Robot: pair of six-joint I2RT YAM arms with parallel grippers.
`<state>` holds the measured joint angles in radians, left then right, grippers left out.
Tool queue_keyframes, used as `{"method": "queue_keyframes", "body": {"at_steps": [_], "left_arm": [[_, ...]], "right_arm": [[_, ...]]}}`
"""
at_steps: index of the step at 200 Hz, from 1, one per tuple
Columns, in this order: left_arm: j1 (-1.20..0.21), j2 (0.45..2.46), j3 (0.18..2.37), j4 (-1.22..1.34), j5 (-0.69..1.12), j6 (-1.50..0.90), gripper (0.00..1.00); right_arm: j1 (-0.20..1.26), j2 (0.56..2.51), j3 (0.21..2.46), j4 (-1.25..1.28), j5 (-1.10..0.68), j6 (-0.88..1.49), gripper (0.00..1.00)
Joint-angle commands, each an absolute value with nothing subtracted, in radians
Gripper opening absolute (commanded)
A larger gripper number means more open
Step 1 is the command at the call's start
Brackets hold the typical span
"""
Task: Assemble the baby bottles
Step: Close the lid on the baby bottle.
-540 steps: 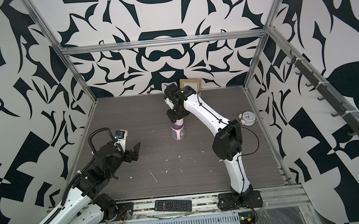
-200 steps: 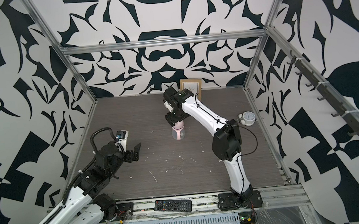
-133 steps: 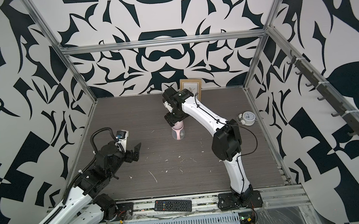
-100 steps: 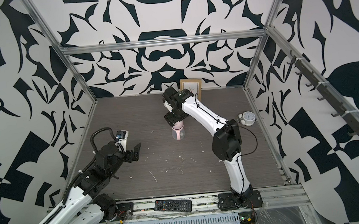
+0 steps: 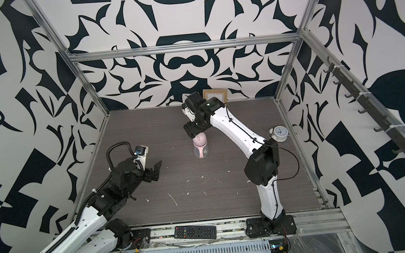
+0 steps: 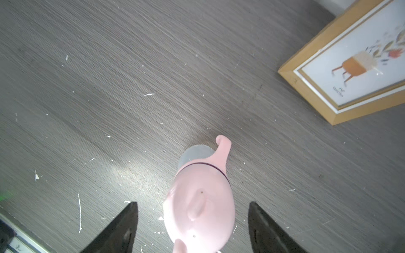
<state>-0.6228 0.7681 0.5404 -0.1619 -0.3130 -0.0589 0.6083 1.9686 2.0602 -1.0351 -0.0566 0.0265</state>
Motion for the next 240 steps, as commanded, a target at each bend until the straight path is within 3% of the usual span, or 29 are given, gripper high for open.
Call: {"method": "queue_keyframes", "body": {"at_steps": [1,24,49,72,173,240], "left_arm": [[-0.622,0.829,0.601,-0.038,-0.231,-0.056,0.97],[-0.622,0.935,0.661,0.05,-0.147,-0.062,0.95],[-0.621,1.074,0.743,0.145,-0.078,-0.058,0.91],[-0.621,1.194,0.818,0.219,-0.009,-0.069,0.82],[-0.625,1.477,0.885,0.492,0.084,-0.169,0.66],[-0.654,1.56,0.908,0.559,0.069,-0.17,0.64]], "right_arm": [[0.566,1.865,1.962,-0.854,-0.173,0.004,0.71],[0.526,1.761,1.764,-0.619,-0.314,0.035,0.58],[0.516,1.68,1.599,-0.429,-0.352,0.038,0.56],[0.502,1.635,1.501,-0.32,-0.365,0.046,0.54],[0.471,1.548,1.255,-0.134,-0.375,0.029,0.42],[0.469,1.545,1.163,-0.052,-0.39,0.062,0.37]]}}
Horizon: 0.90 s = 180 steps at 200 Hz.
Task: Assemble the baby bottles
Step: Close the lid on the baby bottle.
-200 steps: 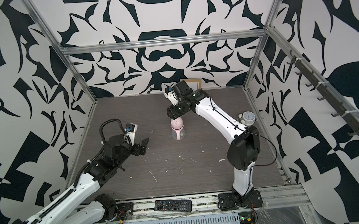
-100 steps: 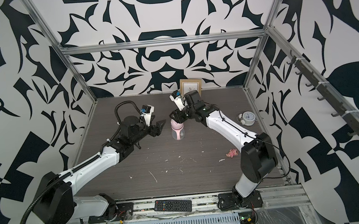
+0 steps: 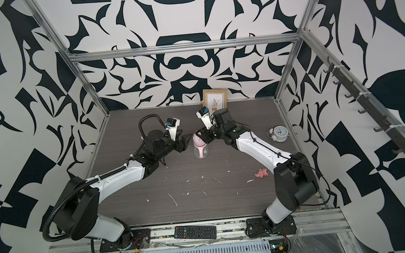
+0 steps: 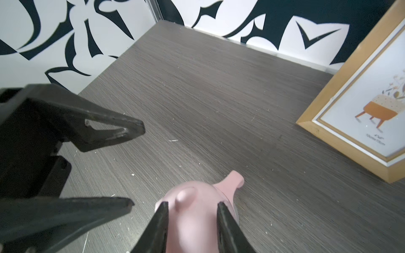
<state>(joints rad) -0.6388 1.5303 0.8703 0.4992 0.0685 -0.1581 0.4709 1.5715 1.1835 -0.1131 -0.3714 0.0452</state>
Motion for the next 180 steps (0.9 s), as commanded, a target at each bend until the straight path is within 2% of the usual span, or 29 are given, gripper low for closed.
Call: {"method": "queue_keyframes", "body": {"at_steps": [1,48,180], "left_arm": [[-0.654,1.562,0.909,0.559,0.069,-0.169,0.64],[-0.665,1.607,0.934,0.56,0.06,-0.173,0.63],[-0.68,1.679,0.939,0.543,0.061,-0.196,0.61]], "right_arm": [[0.469,1.545,1.163,-0.051,-0.391,0.062,0.36],[0.469,1.545,1.11,-0.011,-0.406,0.1,0.3],[0.47,1.567,0.911,0.042,-0.329,0.169,0.31]]}}
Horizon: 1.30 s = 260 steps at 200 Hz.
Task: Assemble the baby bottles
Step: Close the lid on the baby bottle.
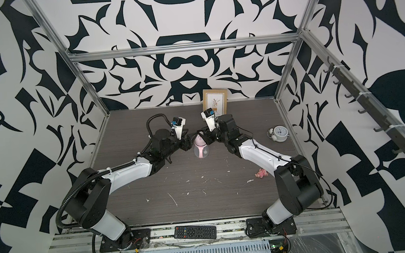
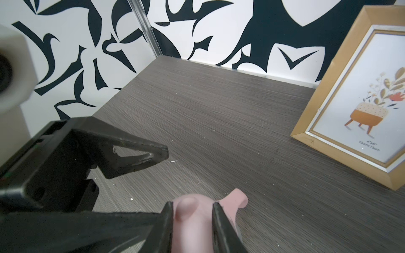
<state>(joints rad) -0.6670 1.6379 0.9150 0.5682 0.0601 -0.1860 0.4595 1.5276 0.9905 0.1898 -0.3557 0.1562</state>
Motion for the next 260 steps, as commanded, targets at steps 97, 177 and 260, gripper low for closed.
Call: {"method": "queue_keyframes", "body": {"at_steps": [97,177,260], "left_arm": [[-0.682,1.665,0.888,0.517,0.073,-0.201,0.58],[-0.68,1.638,0.827,0.524,0.041,-0.223,0.58],[-0.635,1.442,0.87,0.3,-0.04,-0.189,0.62]], "right_arm": [[0.551,1.592,0.783,0.066,-0.266,0.201,0.27],[0.564,1.567,0.785,0.024,-0.234,0.222,0.27],[0.561,1.589,1.099,-0.224,-0.198,0.177,0.35]]}}
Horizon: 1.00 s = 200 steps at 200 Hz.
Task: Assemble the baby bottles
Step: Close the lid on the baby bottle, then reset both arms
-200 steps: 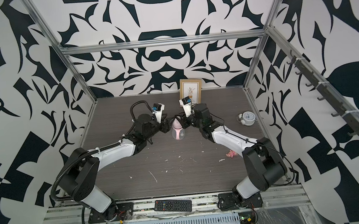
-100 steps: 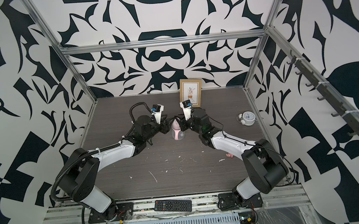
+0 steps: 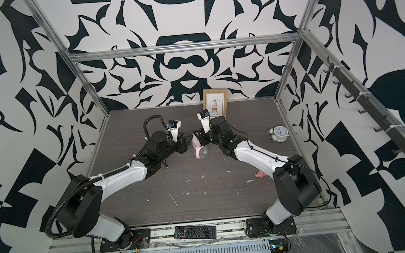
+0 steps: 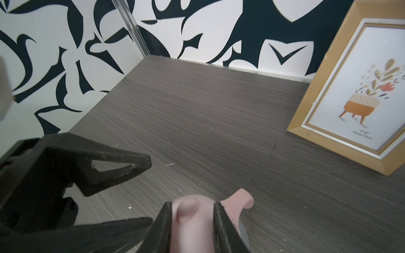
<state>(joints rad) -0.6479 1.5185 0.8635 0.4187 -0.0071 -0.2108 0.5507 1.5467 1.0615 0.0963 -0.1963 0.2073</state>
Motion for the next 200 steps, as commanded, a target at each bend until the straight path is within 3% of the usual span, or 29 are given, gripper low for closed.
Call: {"method": "queue_keyframes", "body": {"at_steps": [1,80,123,159,196,200], "left_arm": [[-0.635,1.437,0.868,0.296,-0.041,-0.187,0.62],[-0.561,1.245,0.787,0.126,-0.109,-0.137,0.68],[-0.448,1.142,0.729,0.068,-0.115,-0.126,0.75],[-0.284,1.034,0.644,0.047,-0.106,-0.115,0.81],[-0.137,1.017,0.52,0.127,-0.115,-0.103,0.84],[-0.125,1.021,0.505,0.149,-0.116,-0.103,0.88]], "right_arm": [[0.561,1.589,1.103,-0.227,-0.199,0.177,0.36],[0.543,1.612,1.42,-0.447,-0.146,0.089,0.43],[0.487,1.579,1.542,-0.511,-0.158,0.045,0.61],[0.366,1.486,1.463,-0.453,-0.132,0.039,0.75],[0.229,1.366,1.134,-0.187,0.007,0.037,0.92],[0.213,1.358,1.094,-0.152,0.015,0.038,0.93]]}}
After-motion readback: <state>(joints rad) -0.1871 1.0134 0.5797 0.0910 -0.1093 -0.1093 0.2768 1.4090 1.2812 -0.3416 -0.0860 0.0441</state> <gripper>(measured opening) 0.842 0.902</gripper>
